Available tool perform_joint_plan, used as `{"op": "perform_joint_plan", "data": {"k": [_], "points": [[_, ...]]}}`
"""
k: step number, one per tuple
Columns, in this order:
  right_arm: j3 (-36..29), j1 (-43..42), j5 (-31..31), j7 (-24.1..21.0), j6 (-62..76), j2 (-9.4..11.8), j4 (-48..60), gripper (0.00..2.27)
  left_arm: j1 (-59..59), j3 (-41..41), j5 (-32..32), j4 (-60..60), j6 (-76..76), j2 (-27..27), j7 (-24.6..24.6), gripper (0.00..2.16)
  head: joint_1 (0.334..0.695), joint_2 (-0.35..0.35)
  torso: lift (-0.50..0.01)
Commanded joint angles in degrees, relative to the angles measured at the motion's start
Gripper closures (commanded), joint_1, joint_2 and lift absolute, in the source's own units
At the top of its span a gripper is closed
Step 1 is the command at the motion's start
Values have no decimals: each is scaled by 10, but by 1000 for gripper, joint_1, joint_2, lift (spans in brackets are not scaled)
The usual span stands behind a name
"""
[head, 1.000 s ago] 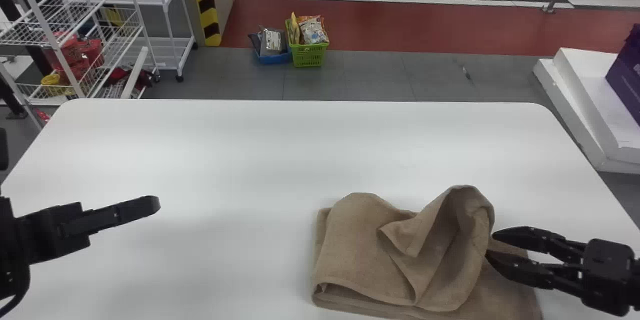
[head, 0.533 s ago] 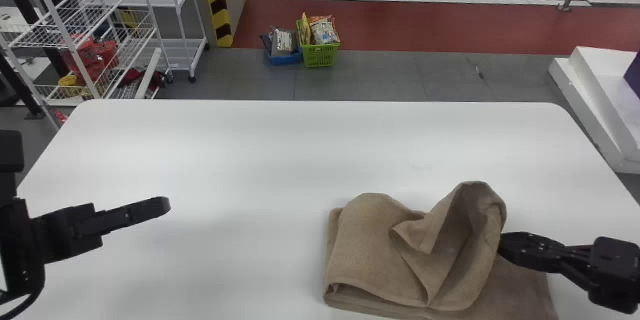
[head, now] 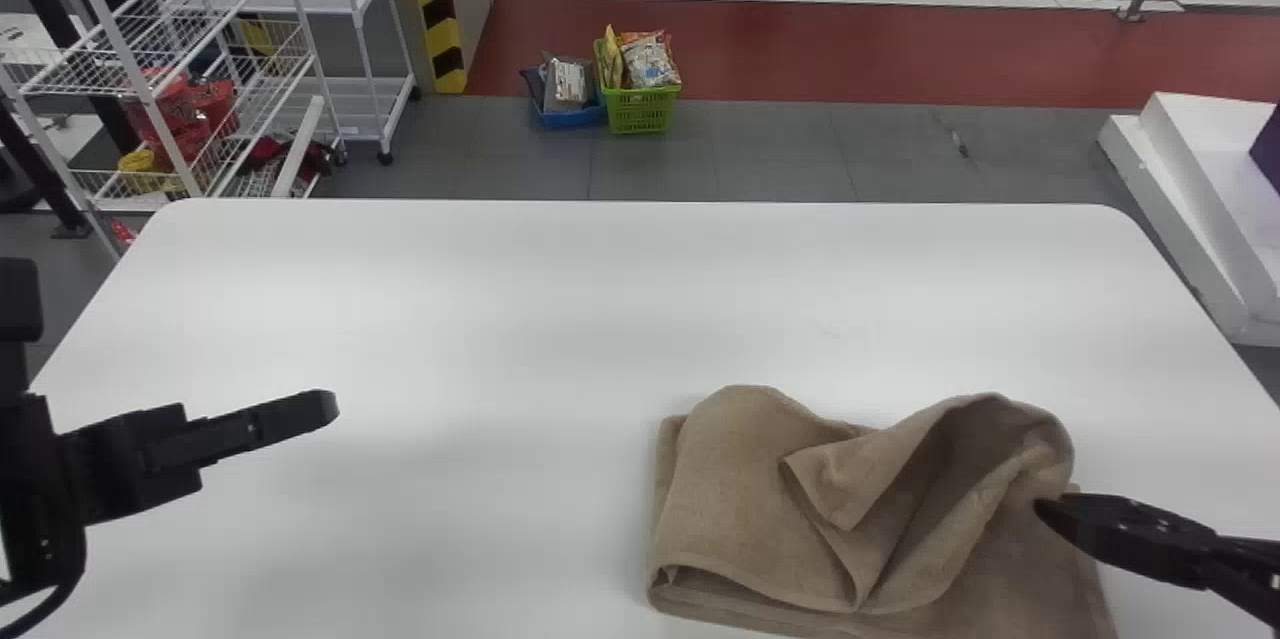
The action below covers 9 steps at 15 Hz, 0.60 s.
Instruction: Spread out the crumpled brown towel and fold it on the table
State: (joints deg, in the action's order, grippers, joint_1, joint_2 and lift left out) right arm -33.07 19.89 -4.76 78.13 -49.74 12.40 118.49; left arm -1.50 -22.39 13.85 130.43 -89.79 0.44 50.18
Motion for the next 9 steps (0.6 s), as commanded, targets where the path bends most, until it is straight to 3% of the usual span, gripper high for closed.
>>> {"op": "perform_joint_plan", "data": {"k": [1, 4, 7, 9], "points": [[-36, 11, -7, 2, -80, 0, 17, 1477, 0, 1, 0, 1, -2, 0, 0, 90, 695, -25, -127], [-63, 7, 21, 2, -126, 5, -2, 1477, 1, 1, 0, 1, -2, 0, 0, 90, 695, -71, -127], [-68, -15, 44, 2, -131, 30, -70, 1477, -3, 1, -1, 1, -2, -1, 3, 90, 695, -113, -127], [-69, -28, 56, 2, -135, 34, -90, 1477, -6, 0, -1, 3, -2, 0, 6, 90, 695, -158, -127]]}}
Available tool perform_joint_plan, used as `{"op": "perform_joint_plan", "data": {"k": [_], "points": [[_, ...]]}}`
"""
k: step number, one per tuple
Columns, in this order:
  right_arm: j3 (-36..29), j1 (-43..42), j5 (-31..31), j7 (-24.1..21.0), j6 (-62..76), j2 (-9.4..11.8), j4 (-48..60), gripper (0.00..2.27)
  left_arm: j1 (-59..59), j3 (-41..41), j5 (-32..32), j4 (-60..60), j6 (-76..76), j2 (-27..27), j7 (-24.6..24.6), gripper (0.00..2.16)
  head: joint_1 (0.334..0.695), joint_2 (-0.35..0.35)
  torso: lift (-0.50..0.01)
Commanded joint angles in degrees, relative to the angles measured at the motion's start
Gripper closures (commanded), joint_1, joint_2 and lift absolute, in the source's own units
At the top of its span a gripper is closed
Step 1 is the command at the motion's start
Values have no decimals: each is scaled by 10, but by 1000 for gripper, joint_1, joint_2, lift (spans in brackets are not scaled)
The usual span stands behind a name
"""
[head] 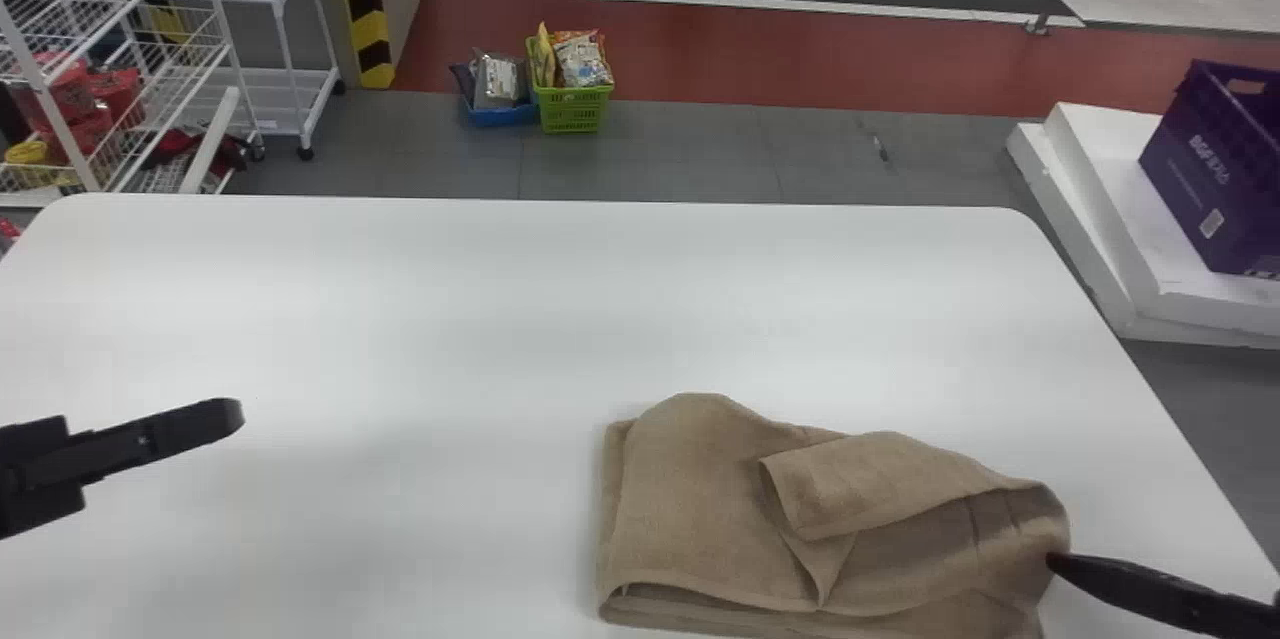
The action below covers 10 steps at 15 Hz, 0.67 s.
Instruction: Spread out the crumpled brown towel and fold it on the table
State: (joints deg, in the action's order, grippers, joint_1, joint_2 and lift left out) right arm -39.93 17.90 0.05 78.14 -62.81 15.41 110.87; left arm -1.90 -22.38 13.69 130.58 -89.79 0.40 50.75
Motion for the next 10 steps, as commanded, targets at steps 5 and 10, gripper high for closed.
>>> {"op": "perform_joint_plan", "data": {"k": [5, 10], "points": [[18, -14, 52, 2, 3, 10, -25, 876, -8, -1, 1, 3, -2, -1, 3, 90, 695, -185, -127], [-67, -22, -30, 2, -48, -41, 85, 49, -2, -2, 1, 4, -2, 0, 3, 90, 695, -188, -127]]}}
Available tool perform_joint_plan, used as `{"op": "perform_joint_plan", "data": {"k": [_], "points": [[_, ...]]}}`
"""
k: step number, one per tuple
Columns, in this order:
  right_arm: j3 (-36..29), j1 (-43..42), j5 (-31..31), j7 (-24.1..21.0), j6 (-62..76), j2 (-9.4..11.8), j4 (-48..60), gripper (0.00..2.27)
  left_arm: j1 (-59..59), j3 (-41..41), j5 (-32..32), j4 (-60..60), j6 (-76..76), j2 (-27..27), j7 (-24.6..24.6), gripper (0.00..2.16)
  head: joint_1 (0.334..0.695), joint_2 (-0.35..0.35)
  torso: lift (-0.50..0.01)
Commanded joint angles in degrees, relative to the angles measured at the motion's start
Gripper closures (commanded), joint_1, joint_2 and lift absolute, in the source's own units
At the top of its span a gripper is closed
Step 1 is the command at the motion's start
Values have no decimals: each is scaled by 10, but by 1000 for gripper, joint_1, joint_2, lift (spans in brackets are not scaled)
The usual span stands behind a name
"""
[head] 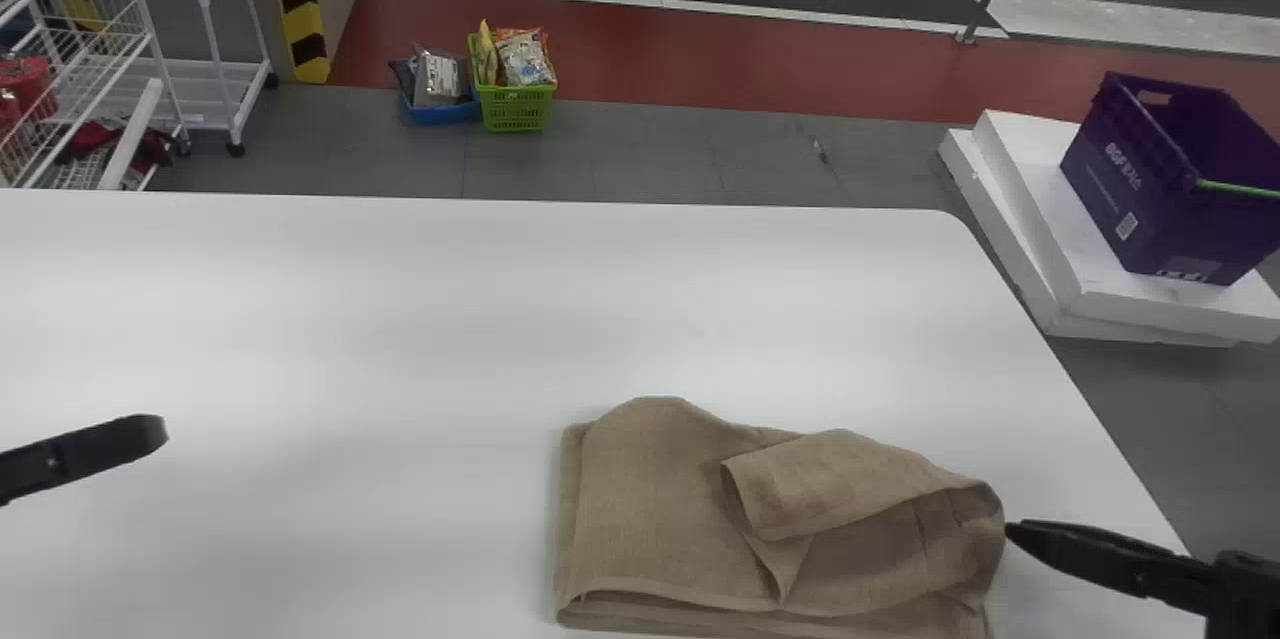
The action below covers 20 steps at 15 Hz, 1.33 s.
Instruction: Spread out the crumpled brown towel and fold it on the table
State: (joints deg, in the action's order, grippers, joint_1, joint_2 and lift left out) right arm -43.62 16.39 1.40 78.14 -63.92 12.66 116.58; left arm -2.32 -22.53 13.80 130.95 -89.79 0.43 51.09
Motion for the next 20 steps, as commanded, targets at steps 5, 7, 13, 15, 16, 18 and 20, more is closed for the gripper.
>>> {"op": "perform_joint_plan", "data": {"k": [5, 7, 13, 15, 16, 18, 20], "points": [[0, -21, -100, 2, -173, -62, 80, 66, 11, 0, 4, -2, -2, 1, 0, 90, 695, -141, -127], [46, -15, -59, 2, -144, -95, 82, 93, 14, -1, 3, -2, -2, 4, 0, 90, 695, -91, -127], [92, -22, -46, 2, -118, -98, 14, 147, 14, -12, -2, -5, -2, 7, 5, 90, 695, 34, -127], [95, -33, -46, 2, -111, -98, -1, 188, 14, -14, -2, -6, -2, 8, 5, 90, 695, 44, -127], [98, -35, -46, 2, -109, -98, -5, 191, 14, -16, -4, -6, -2, 8, 6, 90, 695, 47, -127], [106, -48, -45, 2, -109, -98, -19, 221, 14, -16, -4, -5, -2, 8, 9, 90, 695, 55, -127], [120, -52, -45, -3, -109, -98, -27, 427, 14, -16, -4, -5, -2, 8, 9, 90, 695, 61, -127]]}}
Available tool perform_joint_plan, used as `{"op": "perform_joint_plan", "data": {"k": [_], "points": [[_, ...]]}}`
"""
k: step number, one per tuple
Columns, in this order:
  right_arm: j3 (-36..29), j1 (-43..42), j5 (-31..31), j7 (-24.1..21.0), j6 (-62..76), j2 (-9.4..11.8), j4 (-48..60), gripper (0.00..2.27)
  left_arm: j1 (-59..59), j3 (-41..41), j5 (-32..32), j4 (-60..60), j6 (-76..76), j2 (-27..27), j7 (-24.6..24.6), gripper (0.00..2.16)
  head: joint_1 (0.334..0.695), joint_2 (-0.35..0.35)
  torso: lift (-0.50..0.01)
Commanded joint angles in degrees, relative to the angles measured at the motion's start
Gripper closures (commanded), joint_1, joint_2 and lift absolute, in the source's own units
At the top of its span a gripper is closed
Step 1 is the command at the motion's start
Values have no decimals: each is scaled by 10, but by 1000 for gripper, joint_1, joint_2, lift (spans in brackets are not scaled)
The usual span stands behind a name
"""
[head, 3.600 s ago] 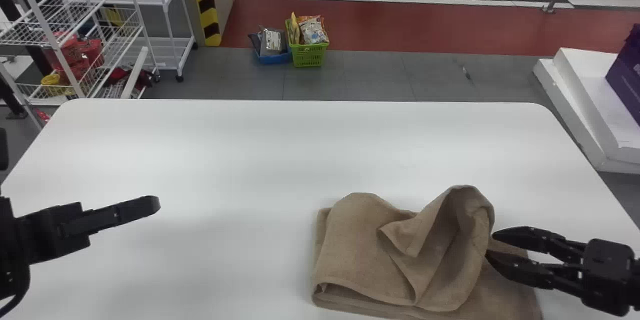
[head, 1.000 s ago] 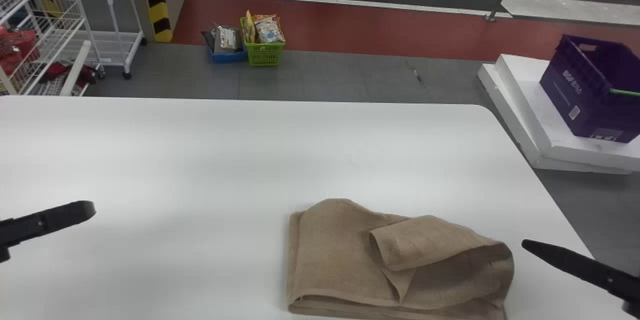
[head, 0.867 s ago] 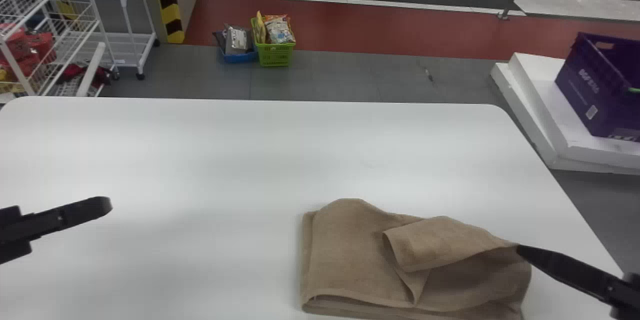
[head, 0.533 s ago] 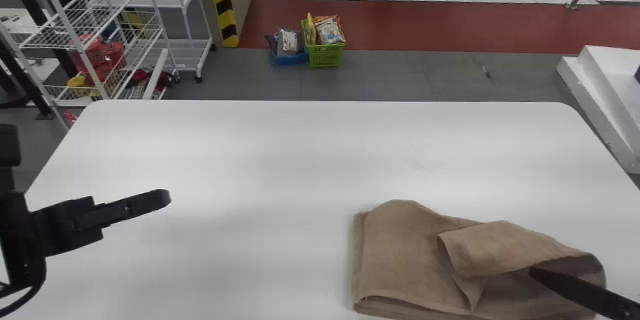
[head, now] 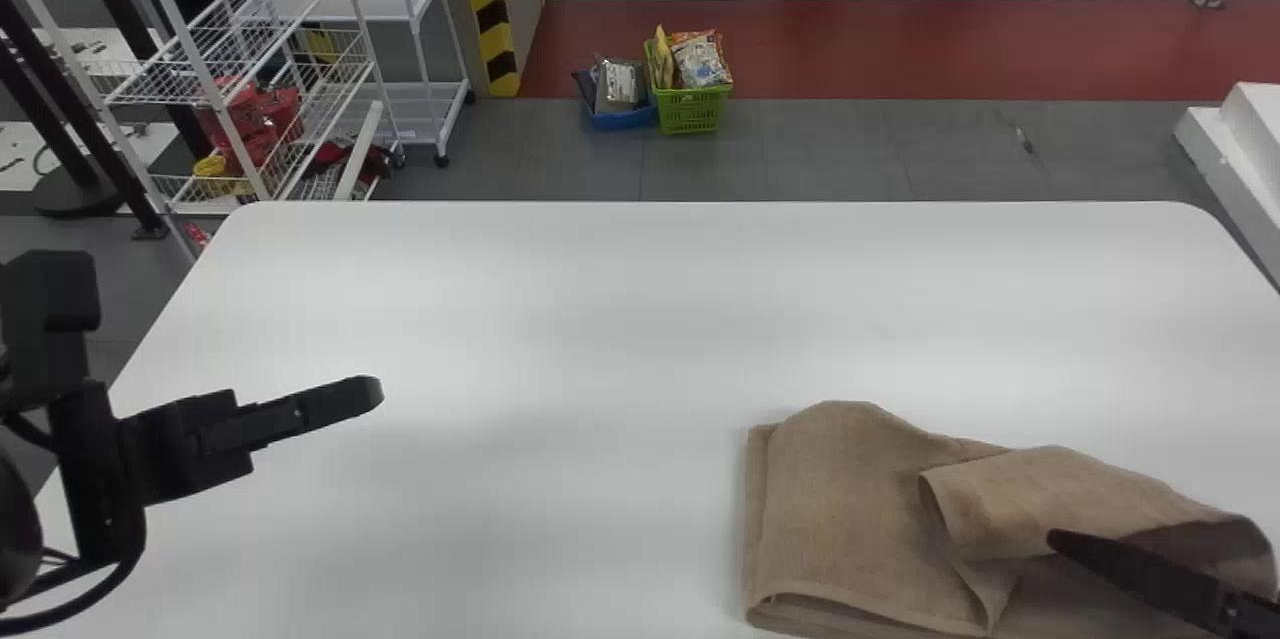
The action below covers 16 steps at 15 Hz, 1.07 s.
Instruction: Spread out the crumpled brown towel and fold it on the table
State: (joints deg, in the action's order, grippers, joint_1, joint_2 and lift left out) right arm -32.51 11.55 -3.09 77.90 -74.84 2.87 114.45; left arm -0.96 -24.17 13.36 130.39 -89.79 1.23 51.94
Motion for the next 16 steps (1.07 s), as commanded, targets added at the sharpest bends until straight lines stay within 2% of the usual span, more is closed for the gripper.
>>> {"op": "perform_joint_plan", "data": {"k": [1, 4, 5, 7, 11, 13, 16], "points": [[14, -7, 0, 0, 0, 0, -6, 623, 0, 0, 0, 0, -2, 0, 0, 90, 695, 64, -127], [15, -14, -6, 4, -12, 0, -7, 1717, 0, 0, 0, 0, -2, 0, 0, 90, 695, 83, -127], [13, -14, -8, 4, -19, 0, -3, 1858, 0, -1, 1, 1, -2, 0, 0, 90, 695, 85, -127], [-3, -11, -15, 4, -56, 1, 17, 1895, 0, -1, 6, 4, -2, 4, 4, 90, 695, 88, -127], [-84, -10, -28, 4, -150, 24, 46, 1899, 2, 5, 8, 5, -2, 4, 0, 90, 695, 66, -127], [-122, 4, -72, 4, -152, 58, 44, 1899, 3, 10, 8, 5, -2, 4, -3, 90, 695, 17, -127], [-160, 22, -81, 4, -152, 84, 30, 1899, 3, 16, 10, 7, -2, 4, -4, 90, 695, -42, -127]]}}
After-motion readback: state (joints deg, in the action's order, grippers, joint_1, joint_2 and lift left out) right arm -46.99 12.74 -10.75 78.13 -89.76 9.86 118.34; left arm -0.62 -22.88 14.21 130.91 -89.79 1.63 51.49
